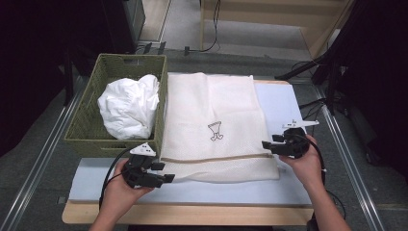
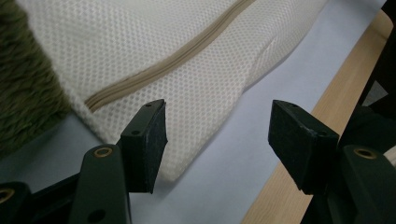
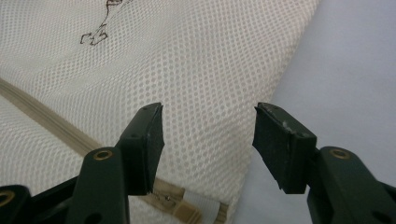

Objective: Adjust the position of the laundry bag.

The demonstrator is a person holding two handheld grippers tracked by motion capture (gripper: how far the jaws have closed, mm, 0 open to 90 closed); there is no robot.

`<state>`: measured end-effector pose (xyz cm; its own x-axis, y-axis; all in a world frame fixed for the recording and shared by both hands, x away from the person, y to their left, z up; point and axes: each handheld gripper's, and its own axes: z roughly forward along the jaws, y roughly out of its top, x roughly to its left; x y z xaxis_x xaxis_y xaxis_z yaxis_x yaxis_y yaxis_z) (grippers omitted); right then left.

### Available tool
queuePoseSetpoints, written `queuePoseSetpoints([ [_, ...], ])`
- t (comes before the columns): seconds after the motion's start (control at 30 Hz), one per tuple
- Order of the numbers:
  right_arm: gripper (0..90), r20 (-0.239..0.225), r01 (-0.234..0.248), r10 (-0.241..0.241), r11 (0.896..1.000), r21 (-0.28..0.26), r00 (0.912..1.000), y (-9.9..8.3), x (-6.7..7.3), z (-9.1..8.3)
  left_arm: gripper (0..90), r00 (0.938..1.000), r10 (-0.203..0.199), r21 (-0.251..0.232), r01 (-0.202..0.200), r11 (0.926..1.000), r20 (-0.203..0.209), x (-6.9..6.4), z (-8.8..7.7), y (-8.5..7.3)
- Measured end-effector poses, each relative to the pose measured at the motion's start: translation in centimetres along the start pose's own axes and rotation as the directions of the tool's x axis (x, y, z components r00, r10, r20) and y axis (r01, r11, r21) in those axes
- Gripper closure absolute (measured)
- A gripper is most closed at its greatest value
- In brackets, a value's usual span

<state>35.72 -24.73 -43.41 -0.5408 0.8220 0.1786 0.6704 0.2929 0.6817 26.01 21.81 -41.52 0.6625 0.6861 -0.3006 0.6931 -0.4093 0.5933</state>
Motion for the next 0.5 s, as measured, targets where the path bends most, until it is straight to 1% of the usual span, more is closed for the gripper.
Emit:
queuePoseSetpoints([
  [0.1, 44.7, 0.007, 0.015, -0.015, 1.0, 0.005, 0.9999, 0.6, 0.0, 0.4, 37.7, 0.9993, -0.023, -0.008, 0.023, 0.9997, -0.028, -0.1, -0.5, -0.8],
  [0.17, 45.0, 0.013, 0.012, -0.012, 1.0, 0.004, 0.9998, 0.9, -0.1, 0.6, 37.7, 0.9987, -0.024, -0.018, 0.023, 0.9996, -0.045, -0.2, -0.9, -1.2],
  [0.2, 45.4, 0.011, 0.012, -0.012, 1.0, 0.002, 0.9999, 1.0, -0.1, 0.6, 37.8, 0.9987, -0.024, -0.018, 0.023, 0.9996, -0.045, -0.2, -0.9, -1.2],
  [0.23, 45.7, 0.015, 0.005, -0.005, 1.0, -0.003, 0.9999, 1.2, -0.2, 0.7, 37.8, 0.9975, -0.045, -0.032, 0.044, 0.9985, -0.054, -0.1, -1.1, -1.7],
  [0.3, 46.1, 0.008, -0.01, 0.01, 1.0, -0.017, 0.9999, 1.4, -0.5, 0.9, 37.6, 0.9954, -0.062, -0.03, 0.06, 0.9977, -0.074, 0.0, -1.1, -2.0],
  [0.33, 46.1, 0.011, -0.018, 0.018, 1.0, -0.01, 0.9998, 1.5, -0.6, 0.9, 37.6, 0.9945, -0.072, -0.032, 0.07, 0.9971, -0.076, 0.2, -1.2, -2.2],
  [0.37, 46.1, 0.021, -0.018, 0.019, 1.0, -0.008, 0.9996, 1.7, -0.6, 1.0, 37.6, 0.9933, -0.083, -0.035, 0.08, 0.9962, -0.081, 0.2, -1.2, -2.3],
  [0.4, 46.1, 0.021, -0.022, 0.022, 1.0, -0.012, 0.9995, 1.8, -0.7, 1.1, 37.6, 0.9922, -0.091, -0.039, 0.087, 0.9954, -0.086, 0.3, -1.1, -2.4],
  [0.47, 46.2, 0.022, -0.025, 0.026, 1.0, -0.013, 0.9994, 1.9, -0.8, 1.3, 37.7, 0.992, -0.095, -0.039, 0.092, 0.995, -0.083, 0.4, -1.1, -2.5],
  [0.5, 46.2, 0.038, -0.018, 0.018, 1.0, -0.003, 0.9991, 2.1, -0.9, 1.6, 37.6, 0.9891, -0.115, -0.041, 0.111, 0.993, -0.092, 0.6, -0.7, -2.7],
])
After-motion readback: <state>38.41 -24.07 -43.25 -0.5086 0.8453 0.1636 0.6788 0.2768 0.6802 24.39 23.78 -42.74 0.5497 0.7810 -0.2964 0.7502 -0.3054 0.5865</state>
